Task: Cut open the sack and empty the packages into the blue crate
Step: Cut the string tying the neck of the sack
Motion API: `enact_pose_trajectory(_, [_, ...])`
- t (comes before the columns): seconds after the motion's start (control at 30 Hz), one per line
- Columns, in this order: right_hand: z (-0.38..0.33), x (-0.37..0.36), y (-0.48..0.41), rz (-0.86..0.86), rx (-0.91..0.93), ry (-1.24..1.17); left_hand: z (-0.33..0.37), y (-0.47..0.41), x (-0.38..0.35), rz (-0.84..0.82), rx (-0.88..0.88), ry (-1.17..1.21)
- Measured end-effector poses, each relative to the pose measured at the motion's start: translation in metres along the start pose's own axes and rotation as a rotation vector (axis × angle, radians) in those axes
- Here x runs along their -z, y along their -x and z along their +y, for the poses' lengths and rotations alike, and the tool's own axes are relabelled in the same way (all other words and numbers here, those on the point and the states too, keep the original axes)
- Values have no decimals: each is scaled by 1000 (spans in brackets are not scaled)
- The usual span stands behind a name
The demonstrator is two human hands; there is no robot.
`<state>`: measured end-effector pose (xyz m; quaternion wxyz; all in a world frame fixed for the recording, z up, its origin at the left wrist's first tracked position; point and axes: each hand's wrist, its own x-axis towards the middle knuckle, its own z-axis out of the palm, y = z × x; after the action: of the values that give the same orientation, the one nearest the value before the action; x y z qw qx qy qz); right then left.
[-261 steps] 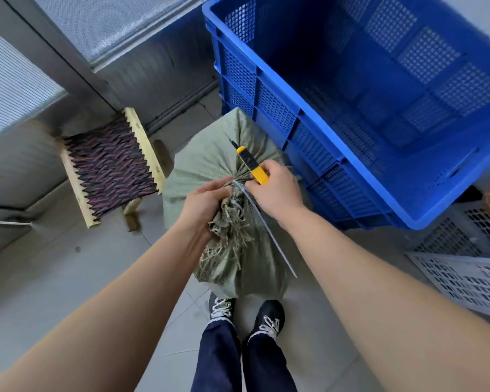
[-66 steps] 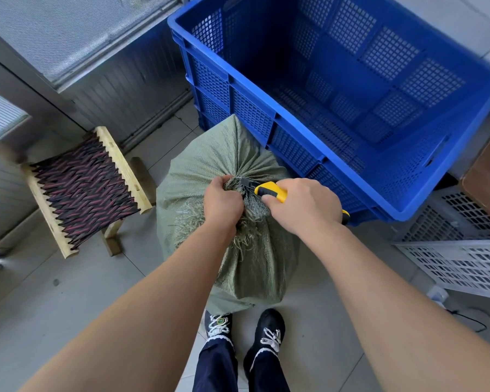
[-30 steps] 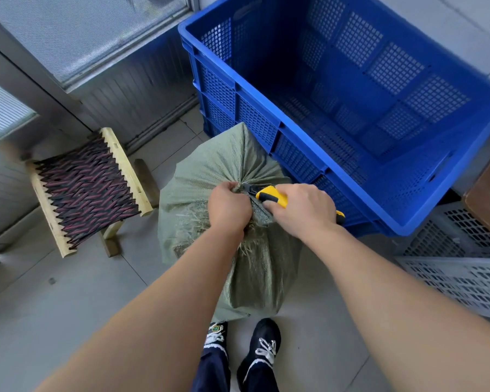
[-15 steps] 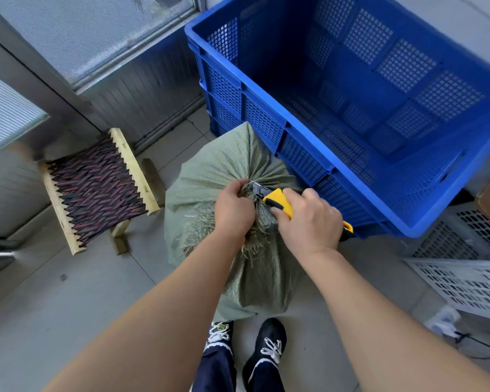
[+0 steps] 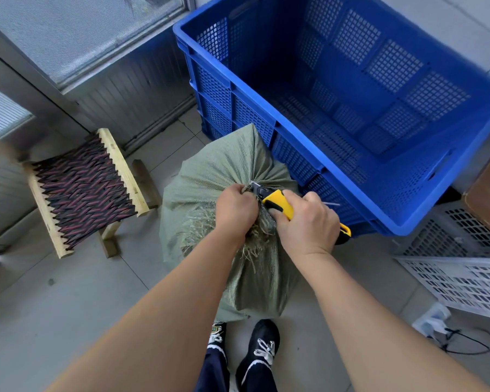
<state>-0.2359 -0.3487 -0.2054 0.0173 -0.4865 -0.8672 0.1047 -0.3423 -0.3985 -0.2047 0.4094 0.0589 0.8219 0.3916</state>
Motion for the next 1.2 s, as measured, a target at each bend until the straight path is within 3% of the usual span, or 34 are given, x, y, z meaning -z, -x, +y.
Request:
enact_pose_trajectory(0.13, [-8, 3, -10, -205, -87, -93, -3, -6, -4, 64, -2, -74])
enact_pose_trajectory(0.57, [-29, -1, -35, -336, 1, -133, -1, -13, 10, 135, 66, -188])
enact_pose_trajectory(0.7, [-24, -3, -21, -266, 50, -42, -9, -12, 9, 89, 85, -91])
enact_pose_trajectory(0.87, [-23, 5, -23, -351, 55, -35, -15, -14, 7, 82, 105, 39])
enact_pose_trajectory(1.2, [-17, 41, -45, -493, 93, 91, -13, -17, 16, 114, 79, 56])
